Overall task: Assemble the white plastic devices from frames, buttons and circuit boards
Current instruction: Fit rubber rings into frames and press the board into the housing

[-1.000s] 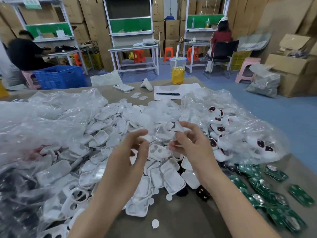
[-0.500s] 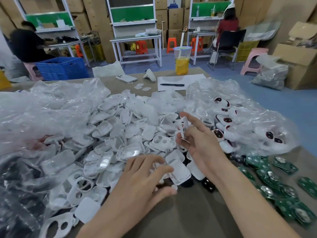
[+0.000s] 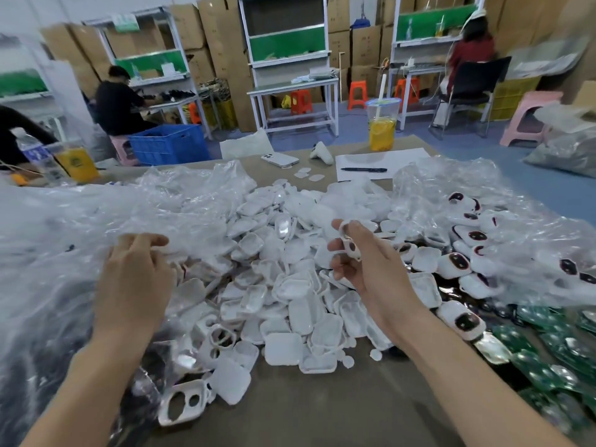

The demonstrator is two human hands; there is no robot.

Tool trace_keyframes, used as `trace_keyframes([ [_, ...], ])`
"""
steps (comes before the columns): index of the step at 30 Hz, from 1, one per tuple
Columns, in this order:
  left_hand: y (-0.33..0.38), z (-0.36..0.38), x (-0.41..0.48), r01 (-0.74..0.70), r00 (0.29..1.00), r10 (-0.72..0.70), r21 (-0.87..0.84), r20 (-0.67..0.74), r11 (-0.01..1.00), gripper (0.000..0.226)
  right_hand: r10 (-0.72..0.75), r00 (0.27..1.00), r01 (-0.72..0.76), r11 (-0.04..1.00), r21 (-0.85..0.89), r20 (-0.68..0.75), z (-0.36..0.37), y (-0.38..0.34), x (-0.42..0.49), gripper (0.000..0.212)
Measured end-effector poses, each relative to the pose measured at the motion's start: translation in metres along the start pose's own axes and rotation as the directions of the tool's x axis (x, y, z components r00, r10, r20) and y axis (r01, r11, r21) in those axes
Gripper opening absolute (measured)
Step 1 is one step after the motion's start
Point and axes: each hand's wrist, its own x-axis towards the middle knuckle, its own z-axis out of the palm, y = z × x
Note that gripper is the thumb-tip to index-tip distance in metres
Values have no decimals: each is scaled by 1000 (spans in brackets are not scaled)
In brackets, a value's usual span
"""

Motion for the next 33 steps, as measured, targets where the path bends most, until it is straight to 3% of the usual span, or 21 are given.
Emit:
trace_keyframes([
  [3,-12,0,37,57,953,-117,217,278,975,35,11,1000,-11,999,-53,0,19,6,3,29],
  [6,-18,4,58,-75,936,-63,372,345,925,49,-22,999,26,993,-111,41,28,11,4,29],
  [10,-22,-6,76,-13,945,-121,401,305,916,66,-33,999,36,993,-111,35,22,11,1,28],
  [14,-28,-19,88,-34,975,-64,423,214,906,73,-21,1000,21,993,-113,7,22,10,-1,27],
  [16,-27,-22,89,-29,990,-31,408,139,913,60,-26,999,29,989,-146,26,24,12,-2,27],
  [18,-25,-20,85,-146,989,136,397,54,906,36,-31,998,39,984,-171,45,25,13,-4,27],
  [20,-24,-18,79,-308,949,309,425,69,851,22,-43,997,53,981,-186,58,25,12,-5,27],
  [21,-26,-16,77,-336,939,330,446,95,830,23,-45,997,56,980,-193,61,24,12,-5,28],
  [24,-33,-25,78,-125,989,53,567,141,814,41,-44,997,56,978,-199,67,23,12,-5,28],
  [25,-37,-29,78,-66,989,-30,621,143,781,38,-44,997,56,979,-197,65,23,11,-5,28],
  [27,-36,-38,73,-90,985,-39,704,166,704,19,-50,997,62,978,-199,64,23,11,-6,28],
  [30,-12,-37,51,-250,963,145,562,225,789,20,-52,996,66,973,-223,72,24,12,-6,31],
  [33,21,-23,23,-443,889,348,372,297,815,22,-51,996,67,971,-231,75,25,13,-7,32],
])
